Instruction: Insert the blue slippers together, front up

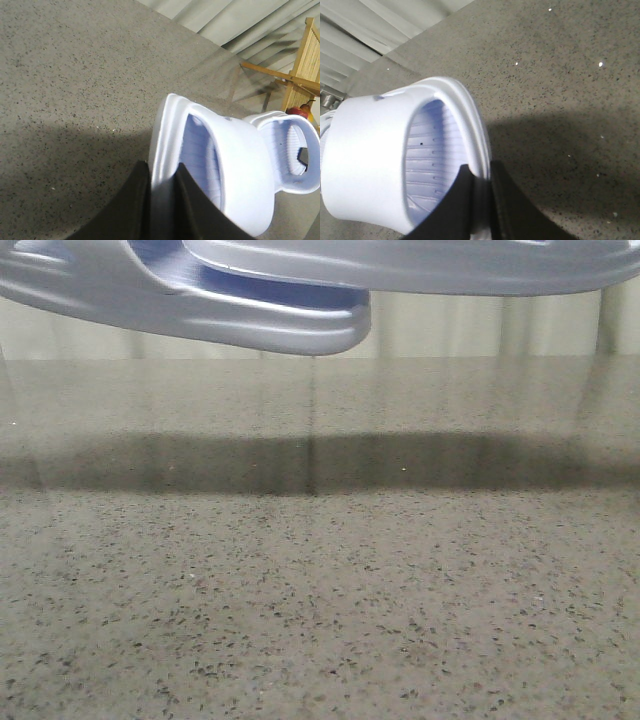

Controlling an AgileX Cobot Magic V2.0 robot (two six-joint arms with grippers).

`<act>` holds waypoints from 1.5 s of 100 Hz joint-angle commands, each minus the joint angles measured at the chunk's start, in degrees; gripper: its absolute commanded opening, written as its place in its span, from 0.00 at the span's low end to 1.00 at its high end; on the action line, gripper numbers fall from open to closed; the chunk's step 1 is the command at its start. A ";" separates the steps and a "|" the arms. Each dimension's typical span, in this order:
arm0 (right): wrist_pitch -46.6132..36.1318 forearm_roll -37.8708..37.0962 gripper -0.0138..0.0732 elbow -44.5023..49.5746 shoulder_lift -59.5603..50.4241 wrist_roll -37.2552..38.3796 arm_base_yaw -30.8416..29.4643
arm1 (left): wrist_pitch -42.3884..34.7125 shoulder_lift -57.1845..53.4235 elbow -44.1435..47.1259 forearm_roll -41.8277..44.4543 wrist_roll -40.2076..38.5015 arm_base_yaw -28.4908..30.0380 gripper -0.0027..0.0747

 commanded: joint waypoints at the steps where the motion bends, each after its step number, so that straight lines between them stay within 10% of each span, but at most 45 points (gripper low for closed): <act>1: 1.47 5.18 0.04 -1.26 0.97 -2.11 0.76 | 2.14 -1.40 -1.65 -5.28 0.08 0.10 0.05; 150: -4.79 19.45 0.04 -1.61 20.79 -18.58 25.84 | 4.97 -1.01 4.30 -9.63 5.70 -2.28 0.05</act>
